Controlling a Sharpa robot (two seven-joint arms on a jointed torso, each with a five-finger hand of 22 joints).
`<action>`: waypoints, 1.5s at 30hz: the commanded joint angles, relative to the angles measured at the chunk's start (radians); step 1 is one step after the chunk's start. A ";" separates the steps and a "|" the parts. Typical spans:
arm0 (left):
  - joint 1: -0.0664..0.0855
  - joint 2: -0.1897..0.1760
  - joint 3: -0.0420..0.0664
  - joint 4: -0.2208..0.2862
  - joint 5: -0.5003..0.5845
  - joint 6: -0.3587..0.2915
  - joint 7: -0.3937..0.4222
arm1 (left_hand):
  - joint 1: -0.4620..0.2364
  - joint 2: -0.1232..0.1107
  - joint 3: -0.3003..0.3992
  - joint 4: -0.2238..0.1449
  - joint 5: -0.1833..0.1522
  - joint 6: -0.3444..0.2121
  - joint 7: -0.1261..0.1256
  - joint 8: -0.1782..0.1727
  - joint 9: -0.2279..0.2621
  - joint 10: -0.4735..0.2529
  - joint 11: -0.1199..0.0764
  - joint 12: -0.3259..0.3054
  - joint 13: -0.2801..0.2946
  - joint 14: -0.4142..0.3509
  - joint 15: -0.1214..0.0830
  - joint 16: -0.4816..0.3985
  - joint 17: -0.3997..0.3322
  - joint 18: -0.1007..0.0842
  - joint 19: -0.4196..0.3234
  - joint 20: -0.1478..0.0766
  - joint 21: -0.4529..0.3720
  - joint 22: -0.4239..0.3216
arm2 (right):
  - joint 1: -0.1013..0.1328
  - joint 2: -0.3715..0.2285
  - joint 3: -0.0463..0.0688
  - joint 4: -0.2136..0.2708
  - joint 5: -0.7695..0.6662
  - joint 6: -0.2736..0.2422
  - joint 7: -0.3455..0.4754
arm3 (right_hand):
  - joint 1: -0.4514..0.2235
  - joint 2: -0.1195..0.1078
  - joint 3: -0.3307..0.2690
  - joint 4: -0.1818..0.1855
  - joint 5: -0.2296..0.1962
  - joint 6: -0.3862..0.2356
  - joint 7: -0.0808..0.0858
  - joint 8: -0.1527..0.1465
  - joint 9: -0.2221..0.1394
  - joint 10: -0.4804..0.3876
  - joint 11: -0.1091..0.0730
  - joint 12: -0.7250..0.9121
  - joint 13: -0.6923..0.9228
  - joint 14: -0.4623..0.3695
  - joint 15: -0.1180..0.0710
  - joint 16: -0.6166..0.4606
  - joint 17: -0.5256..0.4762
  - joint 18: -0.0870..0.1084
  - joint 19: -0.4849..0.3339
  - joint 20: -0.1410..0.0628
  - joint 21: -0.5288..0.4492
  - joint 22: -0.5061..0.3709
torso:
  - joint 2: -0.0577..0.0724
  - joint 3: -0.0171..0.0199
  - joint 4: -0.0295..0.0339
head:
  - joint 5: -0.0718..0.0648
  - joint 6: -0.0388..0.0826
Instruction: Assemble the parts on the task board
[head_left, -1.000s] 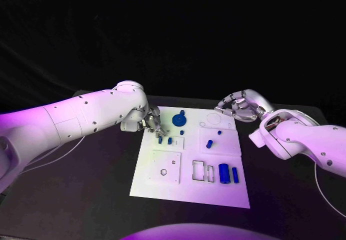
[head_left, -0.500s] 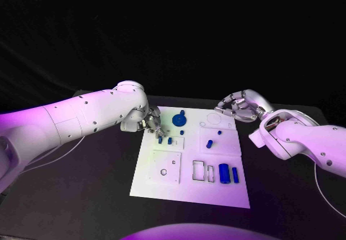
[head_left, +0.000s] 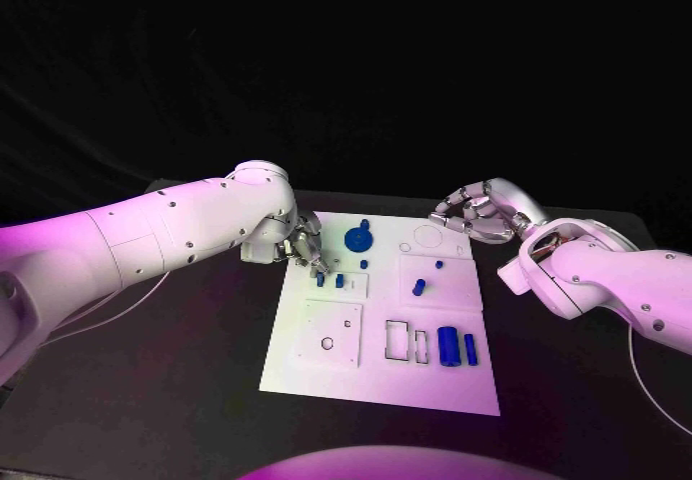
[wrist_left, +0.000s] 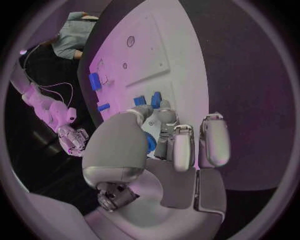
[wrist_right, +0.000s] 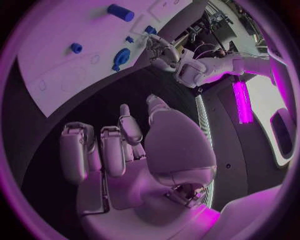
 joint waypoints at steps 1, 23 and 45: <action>0.001 0.002 0.000 0.002 0.010 0.018 -0.002 | 0.017 -0.002 0.017 -0.001 0.001 0.004 -0.001 0.005 0.002 0.005 -0.003 0.004 0.000 0.092 -0.004 0.006 0.216 -0.002 0.007 0.001 0.006 0.002 | -0.001 0.001 0.000 0.001 -0.004 0.004 0.009 | -0.007 0.003 -0.005 0.000 0.007 -0.003 -0.002 0.006 -0.001 -0.004 -0.002 -0.001 0.001 0.066 -0.008 -0.004 0.077 0.014 0.023 -0.009 -0.002 0.175 | 0.000 0.0004 0.0005 | 0.001 -0.001; 0.001 -0.005 0.000 0.002 0.150 -0.021 0.001 | 0.124 -0.057 0.367 -0.156 0.002 -0.024 0.010 0.053 0.055 0.016 0.002 0.003 -0.013 0.093 -0.002 0.008 0.221 -0.004 0.010 0.002 0.011 0.013 | -0.001 0.001 0.000 -0.001 -0.004 0.002 0.010 | -0.007 0.006 -0.006 0.000 0.009 -0.003 -0.002 0.008 -0.001 -0.003 -0.003 0.001 0.003 0.066 -0.008 -0.004 0.076 0.014 0.022 -0.009 -0.003 0.175 | 0.000 0.0003 -0.0001 | 0.001 0.001; 0.001 -0.136 0.010 0.152 0.247 -0.262 0.049 | 0.109 -0.072 0.403 -0.186 0.001 -0.017 0.008 0.063 0.064 0.031 0.000 0.021 0.003 0.096 -0.003 0.014 0.231 -0.007 0.017 0.000 0.020 0.028 | -0.001 -0.006 0.000 -0.003 0.000 -0.006 0.016 | -0.014 0.012 -0.009 0.002 0.011 -0.003 -0.002 0.009 -0.001 -0.004 -0.003 0.000 0.001 0.065 -0.008 -0.005 0.074 0.015 0.021 -0.009 -0.006 0.174 | -0.003 0.0002 0.0034 | 0.001 0.006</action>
